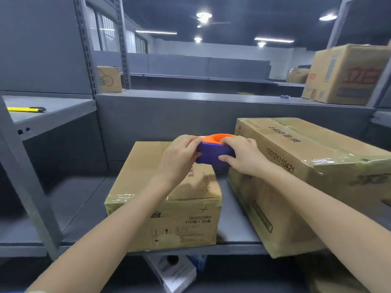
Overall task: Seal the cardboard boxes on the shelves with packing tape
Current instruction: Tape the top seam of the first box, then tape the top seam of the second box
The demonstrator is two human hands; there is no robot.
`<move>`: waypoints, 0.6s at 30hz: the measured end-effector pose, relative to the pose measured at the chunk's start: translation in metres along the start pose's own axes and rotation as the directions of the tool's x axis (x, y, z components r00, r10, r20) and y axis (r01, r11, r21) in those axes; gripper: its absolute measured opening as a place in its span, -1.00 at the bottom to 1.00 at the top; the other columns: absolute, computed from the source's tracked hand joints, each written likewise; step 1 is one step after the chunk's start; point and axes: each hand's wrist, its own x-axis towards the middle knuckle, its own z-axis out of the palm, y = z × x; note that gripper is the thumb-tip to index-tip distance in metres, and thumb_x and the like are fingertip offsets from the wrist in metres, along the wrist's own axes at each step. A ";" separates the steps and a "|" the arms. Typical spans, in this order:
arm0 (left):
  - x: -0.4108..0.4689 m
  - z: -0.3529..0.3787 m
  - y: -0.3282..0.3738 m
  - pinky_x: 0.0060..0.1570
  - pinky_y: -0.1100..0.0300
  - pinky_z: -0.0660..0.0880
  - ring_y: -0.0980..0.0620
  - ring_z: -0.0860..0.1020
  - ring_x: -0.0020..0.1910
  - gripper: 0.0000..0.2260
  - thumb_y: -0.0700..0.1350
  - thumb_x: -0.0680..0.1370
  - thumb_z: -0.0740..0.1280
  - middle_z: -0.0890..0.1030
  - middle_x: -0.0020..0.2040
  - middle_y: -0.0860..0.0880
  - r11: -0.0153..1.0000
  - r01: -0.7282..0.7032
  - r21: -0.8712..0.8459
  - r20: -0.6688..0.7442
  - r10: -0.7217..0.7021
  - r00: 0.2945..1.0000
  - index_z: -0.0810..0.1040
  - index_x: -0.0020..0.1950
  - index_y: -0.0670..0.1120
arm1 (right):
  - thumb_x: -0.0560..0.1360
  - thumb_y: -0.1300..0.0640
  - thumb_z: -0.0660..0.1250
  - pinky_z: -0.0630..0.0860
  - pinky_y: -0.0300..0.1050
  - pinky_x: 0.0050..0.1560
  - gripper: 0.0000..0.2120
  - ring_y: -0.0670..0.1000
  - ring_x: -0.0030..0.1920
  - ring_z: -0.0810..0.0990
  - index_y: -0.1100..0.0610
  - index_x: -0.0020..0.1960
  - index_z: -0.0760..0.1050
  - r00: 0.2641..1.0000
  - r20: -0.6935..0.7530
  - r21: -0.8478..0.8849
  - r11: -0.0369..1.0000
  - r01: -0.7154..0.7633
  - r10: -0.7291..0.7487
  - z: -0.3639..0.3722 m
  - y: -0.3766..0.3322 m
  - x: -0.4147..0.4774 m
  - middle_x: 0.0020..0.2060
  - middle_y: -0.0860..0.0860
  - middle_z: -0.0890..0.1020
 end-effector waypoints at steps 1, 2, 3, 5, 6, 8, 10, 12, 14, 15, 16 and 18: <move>0.011 -0.001 0.007 -0.03 -0.02 0.53 -0.21 0.58 -0.01 -0.71 -0.37 0.39 0.41 0.62 0.02 -0.24 1.000 -0.014 -0.012 -0.018 0.014 1.000 0.57 0.11 -0.33 | 0.51 0.06 0.32 0.21 0.03 0.22 -0.73 0.06 0.14 0.45 0.06 0.20 0.44 1.000 -0.021 -0.026 1.000 -0.005 0.004 -0.013 0.006 -0.001 0.10 -0.01 0.56; 0.021 -0.002 0.015 0.00 -0.01 0.51 -0.21 0.56 0.02 -0.72 -0.35 0.42 0.39 0.61 0.04 -0.24 0.999 -0.024 -0.021 -0.040 0.023 0.999 0.56 0.12 -0.32 | 0.51 0.06 0.31 0.22 0.02 0.19 -0.72 0.07 0.15 0.44 0.07 0.20 0.44 0.999 -0.040 -0.053 0.999 -0.009 0.006 -0.025 0.011 -0.001 0.10 -0.01 0.56; 0.031 -0.002 0.022 0.03 0.00 0.49 -0.20 0.55 0.05 -0.73 -0.34 0.44 0.37 0.61 0.06 -0.23 0.999 -0.032 -0.028 -0.060 0.030 0.998 0.56 0.14 -0.32 | 0.51 0.06 0.31 0.24 0.02 0.16 -0.72 0.08 0.15 0.45 0.07 0.20 0.44 0.998 -0.055 -0.078 0.997 -0.012 0.008 -0.038 0.016 -0.002 0.10 0.00 0.56; 0.051 0.000 0.036 0.10 0.01 0.44 -0.20 0.52 0.11 -0.73 -0.30 0.48 0.34 0.59 0.11 -0.23 0.998 -0.046 -0.048 -0.092 0.041 0.995 0.54 0.18 -0.30 | 0.51 0.06 0.31 0.28 0.03 0.14 -0.73 0.10 0.12 0.46 0.08 0.19 0.45 0.997 -0.081 -0.107 0.994 -0.020 0.011 -0.062 0.026 -0.003 0.08 0.02 0.57; 0.061 0.002 0.044 0.13 0.03 0.42 -0.19 0.49 0.14 -0.72 -0.28 0.50 0.33 0.57 0.14 -0.22 0.997 -0.052 -0.064 -0.102 0.046 0.994 0.53 0.20 -0.29 | 0.51 0.06 0.32 0.28 0.02 0.13 -0.73 0.09 0.11 0.47 0.09 0.18 0.45 0.995 -0.094 -0.110 0.993 -0.031 0.021 -0.074 0.031 -0.005 0.07 0.02 0.58; 0.078 0.009 0.059 0.16 0.08 0.37 -0.14 0.46 0.20 -0.71 -0.24 0.53 0.31 0.55 0.19 -0.19 0.993 -0.067 -0.099 -0.109 0.056 0.992 0.50 0.25 -0.26 | 0.50 0.06 0.32 0.25 -0.01 0.08 -0.74 0.08 0.11 0.48 0.09 0.16 0.46 0.992 -0.111 -0.119 0.990 -0.070 0.057 -0.094 0.043 -0.010 0.07 0.01 0.58; 0.092 0.020 0.075 0.14 0.09 0.37 -0.12 0.45 0.21 -0.71 -0.22 0.54 0.30 0.54 0.20 -0.17 0.987 -0.086 -0.133 -0.106 0.072 0.992 0.50 0.26 -0.23 | 0.50 0.06 0.31 0.24 0.00 0.09 -0.76 0.08 0.10 0.48 0.09 0.15 0.47 0.989 -0.112 -0.151 0.982 -0.114 0.097 -0.110 0.057 -0.018 0.06 0.00 0.58; 0.103 0.033 0.092 0.13 0.10 0.38 -0.10 0.45 0.21 -0.71 -0.20 0.54 0.30 0.55 0.20 -0.15 0.982 -0.103 -0.161 -0.088 0.090 0.992 0.50 0.26 -0.22 | 0.50 0.06 0.31 0.26 0.02 0.11 -0.77 0.09 0.10 0.48 0.10 0.13 0.47 0.984 -0.114 -0.183 0.970 -0.159 0.140 -0.122 0.072 -0.031 0.05 0.00 0.58; 0.111 0.048 0.108 0.13 0.12 0.37 -0.10 0.45 0.20 -0.72 -0.19 0.54 0.30 0.56 0.19 -0.14 0.975 -0.126 -0.185 -0.064 0.116 0.991 0.51 0.25 -0.20 | 0.50 0.07 0.31 0.26 0.02 0.12 -0.78 0.08 0.10 0.47 0.10 0.13 0.47 0.975 -0.115 -0.196 0.958 -0.208 0.188 -0.130 0.089 -0.044 0.04 0.00 0.58; 0.114 0.055 0.116 0.12 0.13 0.37 -0.10 0.45 0.20 -0.72 -0.19 0.54 0.30 0.56 0.19 -0.13 0.971 -0.137 -0.194 -0.052 0.129 0.990 0.51 0.25 -0.20 | 0.50 0.07 0.31 0.26 0.02 0.12 -0.79 0.08 0.09 0.47 0.09 0.12 0.47 0.971 -0.111 -0.194 0.953 -0.232 0.214 -0.133 0.097 -0.050 0.03 0.00 0.58; 0.117 0.061 0.123 0.12 0.14 0.36 -0.10 0.45 0.20 -0.72 -0.19 0.54 0.30 0.56 0.19 -0.13 0.969 -0.146 -0.201 -0.037 0.141 0.989 0.51 0.25 -0.19 | 0.50 0.07 0.31 0.25 0.01 0.11 -0.80 0.07 0.07 0.47 0.09 0.11 0.48 0.965 -0.107 -0.187 0.949 -0.255 0.238 -0.135 0.106 -0.056 0.01 -0.01 0.58; 0.121 0.073 0.135 0.11 0.15 0.34 -0.10 0.44 0.21 -0.72 -0.20 0.54 0.29 0.56 0.19 -0.12 0.963 -0.160 -0.216 -0.003 0.164 0.987 0.51 0.25 -0.18 | 0.50 0.07 0.31 0.24 -0.02 0.08 -0.81 0.07 0.06 0.47 0.08 0.09 0.48 0.956 -0.106 -0.174 0.942 -0.288 0.273 -0.137 0.120 -0.066 -0.02 -0.01 0.58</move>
